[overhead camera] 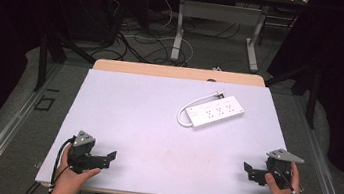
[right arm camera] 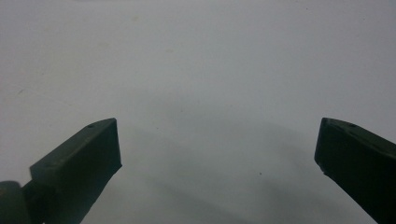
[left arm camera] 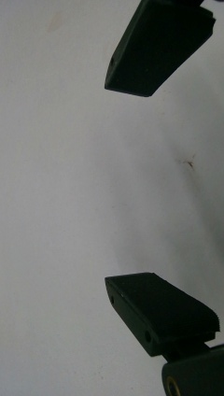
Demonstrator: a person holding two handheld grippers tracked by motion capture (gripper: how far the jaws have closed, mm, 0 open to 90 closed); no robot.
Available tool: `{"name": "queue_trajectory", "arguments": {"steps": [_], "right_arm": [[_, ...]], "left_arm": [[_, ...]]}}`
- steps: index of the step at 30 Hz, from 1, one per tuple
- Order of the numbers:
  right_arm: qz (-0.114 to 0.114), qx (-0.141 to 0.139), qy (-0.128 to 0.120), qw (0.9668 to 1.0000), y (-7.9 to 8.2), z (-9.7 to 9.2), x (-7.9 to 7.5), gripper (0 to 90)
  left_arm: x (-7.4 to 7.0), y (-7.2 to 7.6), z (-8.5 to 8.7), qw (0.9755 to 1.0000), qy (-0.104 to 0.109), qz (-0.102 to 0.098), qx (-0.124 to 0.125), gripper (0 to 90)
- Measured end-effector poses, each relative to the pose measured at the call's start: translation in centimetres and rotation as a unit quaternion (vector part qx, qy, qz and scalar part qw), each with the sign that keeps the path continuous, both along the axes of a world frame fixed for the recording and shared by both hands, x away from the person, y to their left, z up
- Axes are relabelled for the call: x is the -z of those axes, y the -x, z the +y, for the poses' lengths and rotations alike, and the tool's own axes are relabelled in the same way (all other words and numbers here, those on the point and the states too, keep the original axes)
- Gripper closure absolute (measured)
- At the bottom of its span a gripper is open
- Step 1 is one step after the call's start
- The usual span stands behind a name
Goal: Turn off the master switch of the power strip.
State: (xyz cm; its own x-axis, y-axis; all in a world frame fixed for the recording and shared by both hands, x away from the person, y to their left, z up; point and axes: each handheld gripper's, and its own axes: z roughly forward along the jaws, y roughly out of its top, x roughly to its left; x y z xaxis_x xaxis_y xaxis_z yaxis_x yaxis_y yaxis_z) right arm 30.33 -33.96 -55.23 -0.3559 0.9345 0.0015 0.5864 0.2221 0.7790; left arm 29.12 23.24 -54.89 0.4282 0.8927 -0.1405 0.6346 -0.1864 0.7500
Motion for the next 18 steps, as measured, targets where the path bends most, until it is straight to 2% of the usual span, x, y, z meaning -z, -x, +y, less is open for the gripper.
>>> {"name": "queue_trajectory", "arguments": {"steps": [4, 6, 7, 8, 14, 18], "right_arm": [[0.001, 0.011, -0.001, 0.9999, 0.1, -0.5, 0.6, 0.0], [0.008, 0.012, 0.001, 0.9999, 0.1, -0.7, 0.8, 0.0], [0.024, 0.011, 0.012, 0.9996, 0.2, -1.0, 0.7, 0.0], [0.012, 0.017, 0.003, 0.9998, 0.1, -1.0, 1.0, 0.0], [0.014, 0.02, -0.007, 0.9997, 0.2, -1.3, 1.1, 0.0], [0.008, 0.022, -0.012, 0.9997, 0.3, -1.3, 1.1, 0.0]], "left_arm": [[-0.1, 0.0, 0.0, 1.0, -0.003, 0.003, 0.002, 6.3], [0.0, 0.0, 0.0, 1.0, -0.003, 0.003, 0.002, 6.3], [0.0, 0.0, 0.0, 1.0, -0.003, 0.002, 0.003, 6.3], [-0.1, 0.0, 0.0, 1.0, -0.004, 0.003, 0.004, 6.3], [-0.1, 0.0, 0.0, 1.0, -0.004, 0.002, 0.004, 6.3], [-0.1, -0.1, 0.0, 1.0, -0.002, 0.002, 0.003, 6.3]]}}
